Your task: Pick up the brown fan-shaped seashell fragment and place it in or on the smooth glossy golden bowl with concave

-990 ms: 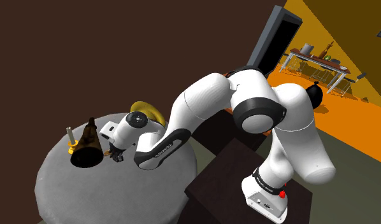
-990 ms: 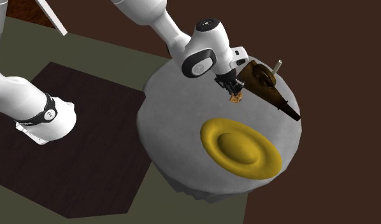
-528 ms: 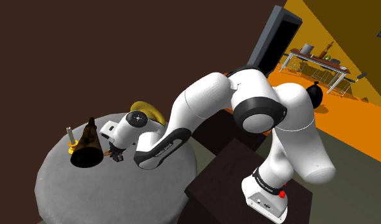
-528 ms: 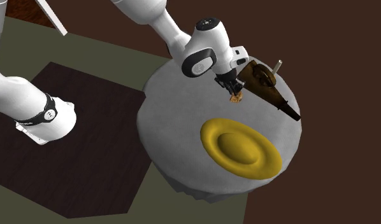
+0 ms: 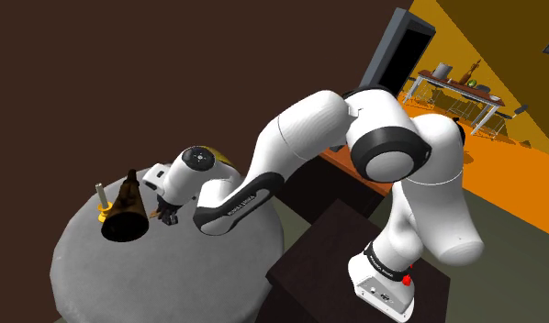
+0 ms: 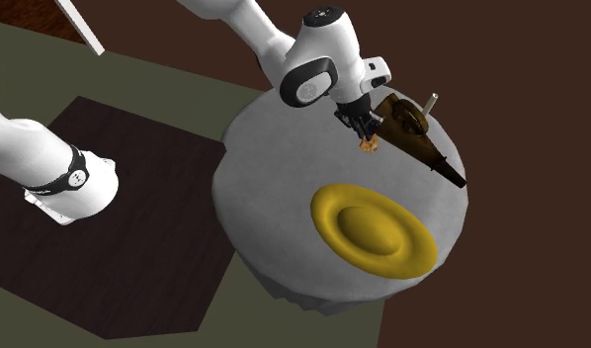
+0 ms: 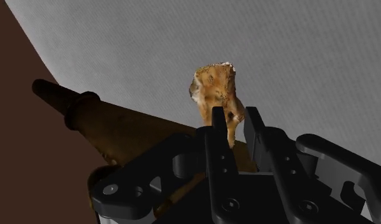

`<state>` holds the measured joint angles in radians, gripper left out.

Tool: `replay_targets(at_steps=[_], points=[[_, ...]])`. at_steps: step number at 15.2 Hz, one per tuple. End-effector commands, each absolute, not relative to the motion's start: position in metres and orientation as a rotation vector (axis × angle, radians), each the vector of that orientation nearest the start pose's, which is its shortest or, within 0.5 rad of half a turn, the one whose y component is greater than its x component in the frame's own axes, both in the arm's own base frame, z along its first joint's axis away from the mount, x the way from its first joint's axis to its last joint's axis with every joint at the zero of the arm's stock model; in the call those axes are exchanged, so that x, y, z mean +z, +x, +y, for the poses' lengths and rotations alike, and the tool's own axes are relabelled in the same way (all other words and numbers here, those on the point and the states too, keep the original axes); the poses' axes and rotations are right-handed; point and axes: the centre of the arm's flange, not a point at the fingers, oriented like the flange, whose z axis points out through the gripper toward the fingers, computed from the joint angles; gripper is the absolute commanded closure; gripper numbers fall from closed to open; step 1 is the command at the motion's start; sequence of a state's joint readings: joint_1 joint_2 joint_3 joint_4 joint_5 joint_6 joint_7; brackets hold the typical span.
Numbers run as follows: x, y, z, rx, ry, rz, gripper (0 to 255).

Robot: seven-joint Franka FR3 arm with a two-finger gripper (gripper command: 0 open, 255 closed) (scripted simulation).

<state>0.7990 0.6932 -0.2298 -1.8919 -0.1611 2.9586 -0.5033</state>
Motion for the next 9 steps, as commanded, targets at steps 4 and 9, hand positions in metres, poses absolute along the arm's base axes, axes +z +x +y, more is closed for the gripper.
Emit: replay_targets(at_steps=[4, 9], points=[[0.208, 0.544, 0.376, -0.638, -2.589, -1.980, 255], [0.234, 0.544, 0.376, -0.638, -2.589, -1.980, 255]])
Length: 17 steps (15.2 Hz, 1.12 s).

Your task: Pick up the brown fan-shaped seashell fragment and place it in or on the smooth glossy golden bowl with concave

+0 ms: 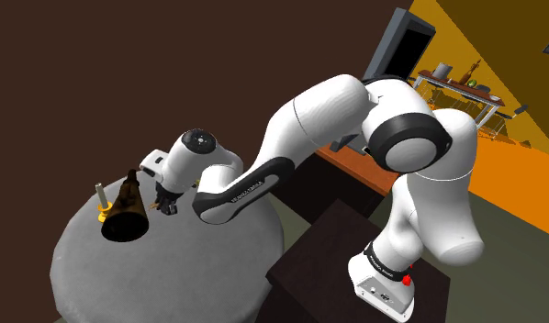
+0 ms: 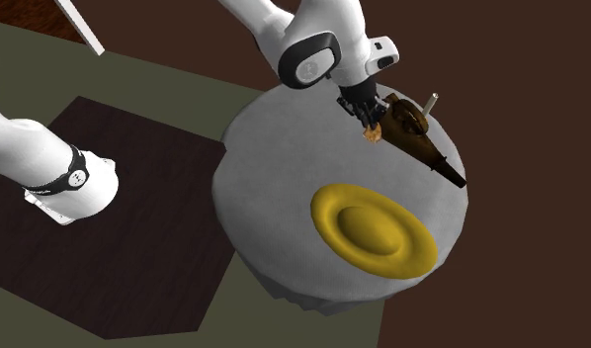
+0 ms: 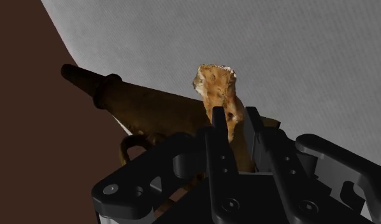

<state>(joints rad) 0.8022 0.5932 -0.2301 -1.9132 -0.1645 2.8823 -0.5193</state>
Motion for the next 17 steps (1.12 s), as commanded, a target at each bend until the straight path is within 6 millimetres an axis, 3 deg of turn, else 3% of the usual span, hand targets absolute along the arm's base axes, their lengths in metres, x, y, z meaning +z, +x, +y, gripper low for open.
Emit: replay_targets(at_steps=[1, 15, 17], points=[[0.239, 0.544, 0.376, -0.638, -2.589, -1.980, 255], [0.311, 0.544, 0.376, -0.638, -2.589, -1.980, 255], [0.311, 0.551, 0.351, -0.638, -2.589, -1.980, 255]])
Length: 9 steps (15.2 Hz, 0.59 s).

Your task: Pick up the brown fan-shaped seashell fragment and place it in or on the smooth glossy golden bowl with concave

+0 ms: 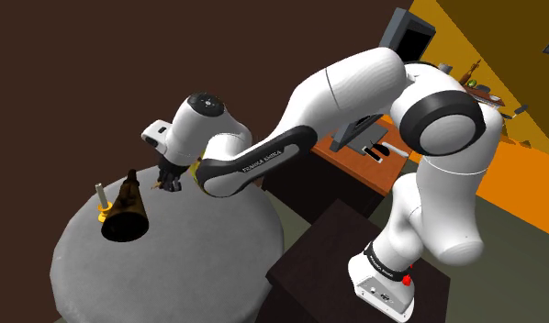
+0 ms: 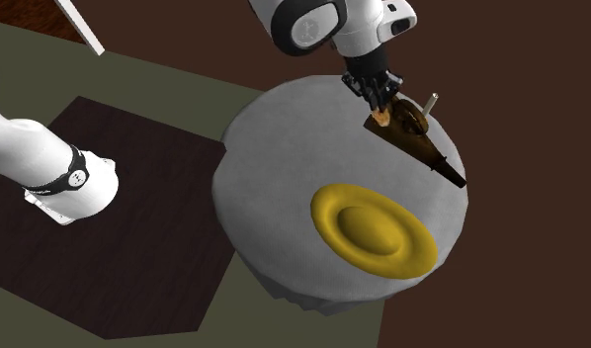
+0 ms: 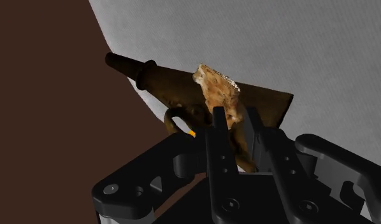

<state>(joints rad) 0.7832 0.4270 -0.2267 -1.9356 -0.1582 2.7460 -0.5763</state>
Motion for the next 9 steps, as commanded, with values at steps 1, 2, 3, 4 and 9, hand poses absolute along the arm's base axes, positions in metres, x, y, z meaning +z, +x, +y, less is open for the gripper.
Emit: replay_targets(at_steps=[1, 2, 3, 4, 9], points=[[0.312, 0.555, 0.338, -0.638, -2.589, -1.980, 255], [0.312, 0.559, 0.325, -0.638, -2.589, -1.980, 255], [0.312, 0.562, 0.313, -0.638, -2.589, -1.980, 255], [0.312, 0.566, 0.300, -0.638, -2.589, -1.980, 255], [0.314, 0.584, 0.236, -0.638, -2.589, -1.980, 255]])
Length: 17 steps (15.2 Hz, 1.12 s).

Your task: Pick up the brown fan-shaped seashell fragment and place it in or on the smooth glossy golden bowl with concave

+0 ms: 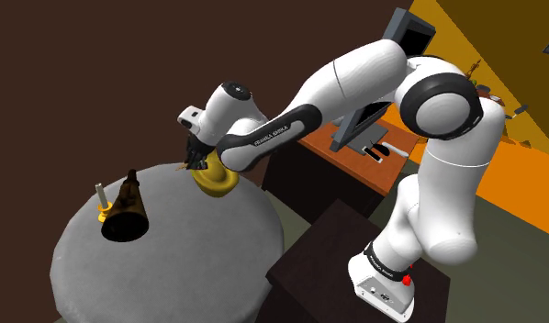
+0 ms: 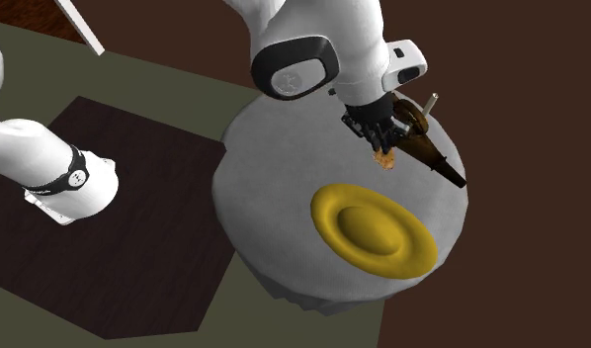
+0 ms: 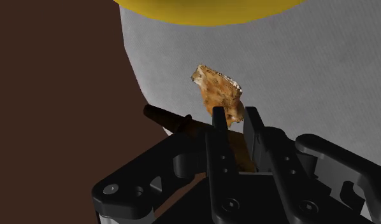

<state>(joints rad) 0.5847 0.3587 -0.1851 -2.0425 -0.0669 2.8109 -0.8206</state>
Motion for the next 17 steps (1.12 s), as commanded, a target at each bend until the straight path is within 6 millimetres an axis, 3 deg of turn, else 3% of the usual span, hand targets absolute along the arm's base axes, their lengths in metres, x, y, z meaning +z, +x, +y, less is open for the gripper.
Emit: replay_targets(at_steps=[1, 9, 17], points=[[0.314, 0.588, 0.224, -0.638, -2.589, -1.980, 255], [0.316, 0.616, 0.126, -0.638, -2.589, -1.980, 255], [0.274, 0.616, 0.126, -0.638, -2.589, -1.980, 255]])
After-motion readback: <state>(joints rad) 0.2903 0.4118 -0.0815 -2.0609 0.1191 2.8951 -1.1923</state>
